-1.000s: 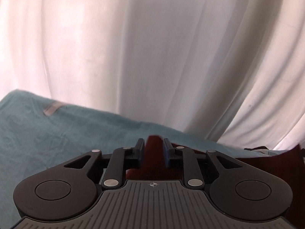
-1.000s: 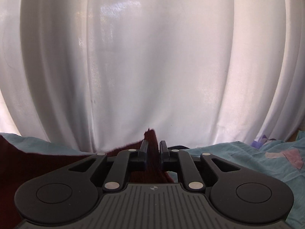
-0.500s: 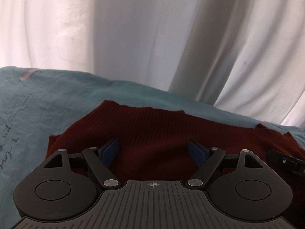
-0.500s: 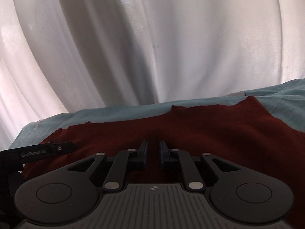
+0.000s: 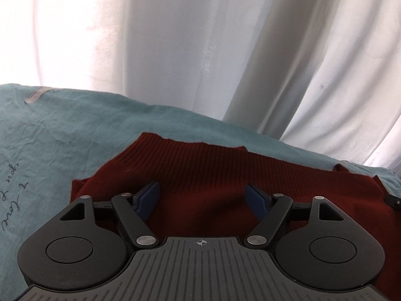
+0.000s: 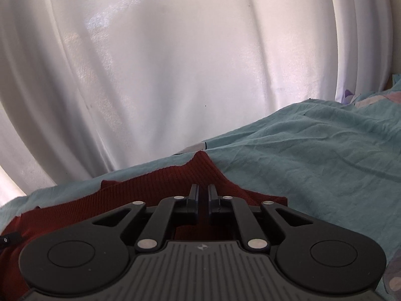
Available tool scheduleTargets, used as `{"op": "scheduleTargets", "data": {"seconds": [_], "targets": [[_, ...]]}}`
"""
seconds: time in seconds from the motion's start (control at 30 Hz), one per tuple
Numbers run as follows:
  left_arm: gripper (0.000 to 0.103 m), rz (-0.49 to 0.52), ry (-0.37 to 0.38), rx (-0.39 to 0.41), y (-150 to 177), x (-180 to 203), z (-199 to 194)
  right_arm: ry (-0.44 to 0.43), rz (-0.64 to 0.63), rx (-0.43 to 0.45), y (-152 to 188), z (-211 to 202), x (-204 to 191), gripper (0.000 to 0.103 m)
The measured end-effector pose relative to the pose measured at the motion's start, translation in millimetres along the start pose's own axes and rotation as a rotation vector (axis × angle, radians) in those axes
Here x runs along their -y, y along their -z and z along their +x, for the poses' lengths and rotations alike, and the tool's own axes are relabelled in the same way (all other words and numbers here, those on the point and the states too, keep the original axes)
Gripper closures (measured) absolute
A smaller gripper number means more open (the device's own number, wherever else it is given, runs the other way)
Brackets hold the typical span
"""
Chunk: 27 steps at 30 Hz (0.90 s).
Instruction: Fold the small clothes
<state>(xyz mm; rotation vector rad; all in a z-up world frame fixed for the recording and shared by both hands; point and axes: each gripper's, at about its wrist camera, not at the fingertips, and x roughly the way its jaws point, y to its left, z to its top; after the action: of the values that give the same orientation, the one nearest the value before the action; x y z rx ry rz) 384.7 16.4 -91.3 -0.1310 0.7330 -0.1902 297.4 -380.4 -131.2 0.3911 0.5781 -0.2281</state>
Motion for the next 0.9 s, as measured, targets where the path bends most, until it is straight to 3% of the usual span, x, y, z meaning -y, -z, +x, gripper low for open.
{"op": "scheduleTargets", "data": {"seconds": [0.1,0.2,0.37,0.47,0.6,0.67,0.9], "targets": [[0.019,-0.023,-0.017,0.019,1,-16,-11,-0.014,-0.076,0.012,7,-29,-10,0.09],[0.02,-0.121,-0.022,0.013,1,-48,-19,-0.041,-0.111,0.009,22,-62,-8,0.088],[0.019,-0.185,-0.144,0.021,0,-81,-39,-0.034,-0.067,-0.015,48,-106,10,0.088],[0.019,-0.243,-0.159,0.001,4,-105,-56,-0.055,-0.009,-0.031,57,-126,18,0.088],[0.016,-0.292,-0.091,-0.028,16,-129,-88,-0.092,0.005,-0.049,66,-142,12,0.087],[0.011,-0.334,-0.014,-0.06,25,-136,-101,-0.115,0.0,-0.06,69,-145,5,0.086],[0.011,-0.442,0.274,-0.209,57,-130,-106,-0.197,-0.06,-0.103,78,-146,-29,0.083]]}}
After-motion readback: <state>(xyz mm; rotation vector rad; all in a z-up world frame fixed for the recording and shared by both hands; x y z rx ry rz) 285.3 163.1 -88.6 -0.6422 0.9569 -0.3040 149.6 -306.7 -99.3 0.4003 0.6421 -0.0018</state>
